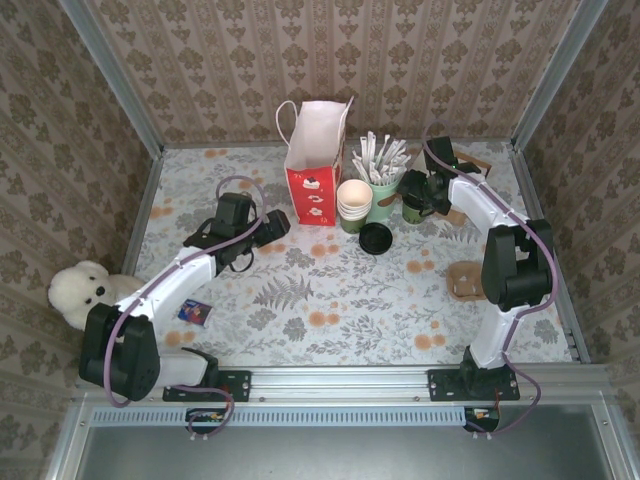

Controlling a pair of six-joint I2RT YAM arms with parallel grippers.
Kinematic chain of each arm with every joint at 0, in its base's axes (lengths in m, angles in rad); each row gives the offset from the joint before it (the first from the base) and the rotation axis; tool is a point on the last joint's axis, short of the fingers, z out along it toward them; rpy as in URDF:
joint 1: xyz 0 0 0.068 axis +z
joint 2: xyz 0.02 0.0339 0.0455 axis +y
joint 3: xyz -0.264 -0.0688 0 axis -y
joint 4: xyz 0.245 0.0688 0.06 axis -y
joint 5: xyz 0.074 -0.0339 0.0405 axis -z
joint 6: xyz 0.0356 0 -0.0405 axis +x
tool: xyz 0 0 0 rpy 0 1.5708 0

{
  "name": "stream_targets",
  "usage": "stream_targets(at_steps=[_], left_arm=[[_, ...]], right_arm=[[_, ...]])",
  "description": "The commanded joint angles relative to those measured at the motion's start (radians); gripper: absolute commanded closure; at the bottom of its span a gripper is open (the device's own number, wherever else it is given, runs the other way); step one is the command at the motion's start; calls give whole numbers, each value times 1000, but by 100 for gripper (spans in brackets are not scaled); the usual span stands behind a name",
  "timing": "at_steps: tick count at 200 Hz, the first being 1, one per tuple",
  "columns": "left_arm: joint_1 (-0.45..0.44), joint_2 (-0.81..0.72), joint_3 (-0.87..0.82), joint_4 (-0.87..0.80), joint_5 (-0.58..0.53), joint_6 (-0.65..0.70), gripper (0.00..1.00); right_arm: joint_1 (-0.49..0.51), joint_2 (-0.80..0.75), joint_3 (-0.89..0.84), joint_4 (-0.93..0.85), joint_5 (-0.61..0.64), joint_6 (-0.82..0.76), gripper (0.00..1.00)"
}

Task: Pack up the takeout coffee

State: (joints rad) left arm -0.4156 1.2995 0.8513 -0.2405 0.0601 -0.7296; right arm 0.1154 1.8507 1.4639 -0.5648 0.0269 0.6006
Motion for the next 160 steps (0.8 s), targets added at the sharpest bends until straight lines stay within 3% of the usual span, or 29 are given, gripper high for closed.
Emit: stream_targets(at_steps=[1,71,113,160], left_arm=[[17,-55,-13,-3,27,17,0],[38,-118,-24,-5,51,15,0],[128,-131,-7,47,223,30,0],[138,-77,220,-86,294,158,0]], right_arm=[[-6,-20,17,-13,-7,-12,10],[-6,-74,-23,-8,-28,-68,5],[-6,-127,-23,-4,-22,-91,0],[-6,-231,-68,3,5,-102,0]])
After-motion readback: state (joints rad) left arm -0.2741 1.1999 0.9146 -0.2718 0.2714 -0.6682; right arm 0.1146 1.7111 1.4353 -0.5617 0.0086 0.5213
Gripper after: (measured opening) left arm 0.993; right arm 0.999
